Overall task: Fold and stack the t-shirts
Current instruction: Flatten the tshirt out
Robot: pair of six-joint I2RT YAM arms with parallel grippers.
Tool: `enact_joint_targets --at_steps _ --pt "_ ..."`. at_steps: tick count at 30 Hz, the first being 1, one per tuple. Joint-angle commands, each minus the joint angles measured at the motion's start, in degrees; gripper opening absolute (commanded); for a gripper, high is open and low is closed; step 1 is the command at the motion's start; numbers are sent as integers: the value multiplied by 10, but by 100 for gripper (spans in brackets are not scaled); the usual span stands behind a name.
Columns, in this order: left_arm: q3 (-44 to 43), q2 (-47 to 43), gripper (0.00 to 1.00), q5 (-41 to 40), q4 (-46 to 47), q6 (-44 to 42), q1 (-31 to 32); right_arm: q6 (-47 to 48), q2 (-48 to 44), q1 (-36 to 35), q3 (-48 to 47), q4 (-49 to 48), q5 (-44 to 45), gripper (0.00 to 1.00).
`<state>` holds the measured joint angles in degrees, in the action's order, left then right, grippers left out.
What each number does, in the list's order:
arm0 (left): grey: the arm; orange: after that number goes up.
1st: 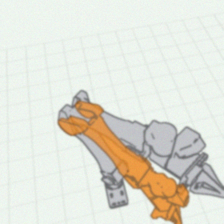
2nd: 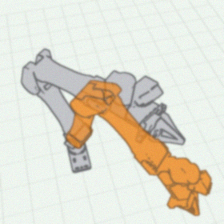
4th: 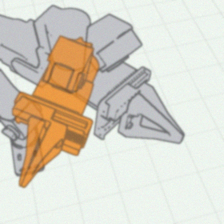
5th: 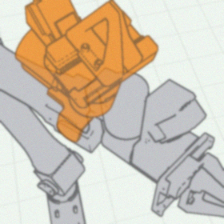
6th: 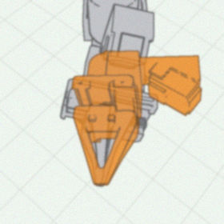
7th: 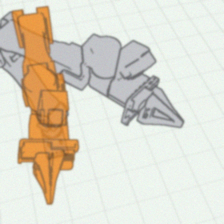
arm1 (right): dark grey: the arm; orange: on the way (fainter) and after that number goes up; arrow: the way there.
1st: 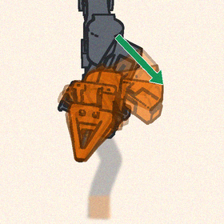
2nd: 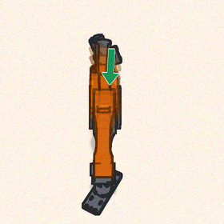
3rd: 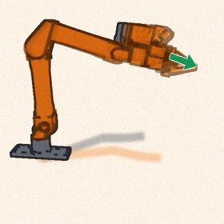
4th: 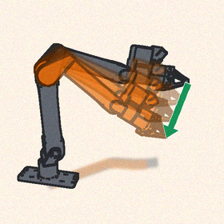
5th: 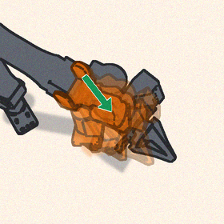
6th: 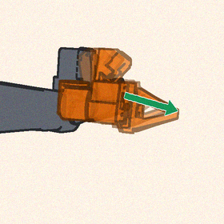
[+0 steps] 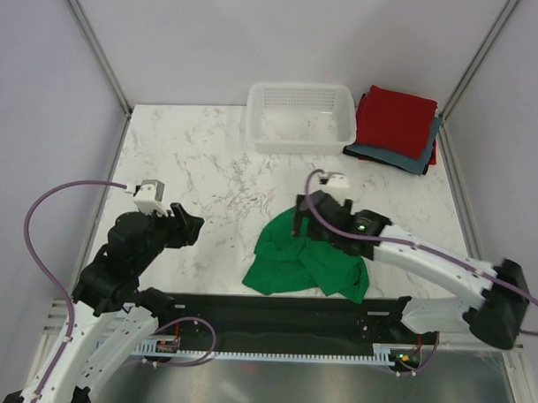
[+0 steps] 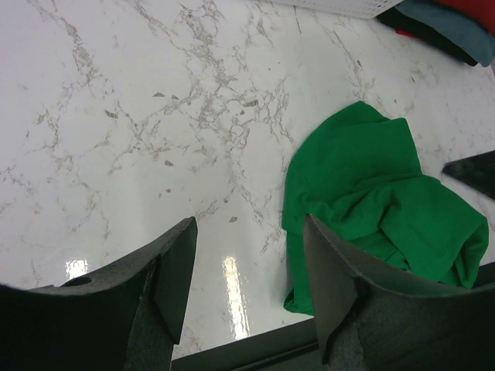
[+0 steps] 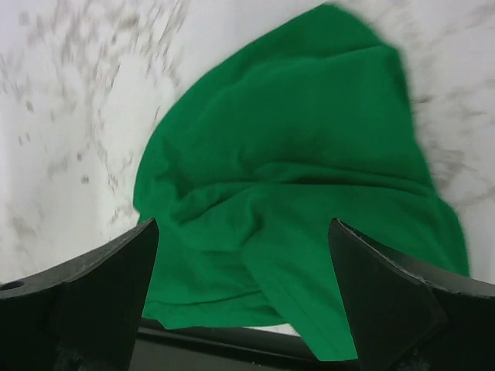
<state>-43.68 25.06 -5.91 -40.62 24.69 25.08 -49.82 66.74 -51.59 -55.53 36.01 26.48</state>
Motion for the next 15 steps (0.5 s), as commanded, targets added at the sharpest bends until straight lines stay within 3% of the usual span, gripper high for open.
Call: enact_joint_targets --at_steps 1,4,9,15 --pt "-6 -1 64 -6 8 -2 -4 67 130 -91 -73 -2 -32 98" --pt "-7 -3 64 -9 7 -1 -4 99 241 -130 -155 4 -30 98" --pt "-5 -4 64 -14 6 0 -4 154 397 -142 -266 -7 -62 77" --pt "-7 -5 64 -14 6 1 -4 166 478 -146 -308 -1 -68 64"
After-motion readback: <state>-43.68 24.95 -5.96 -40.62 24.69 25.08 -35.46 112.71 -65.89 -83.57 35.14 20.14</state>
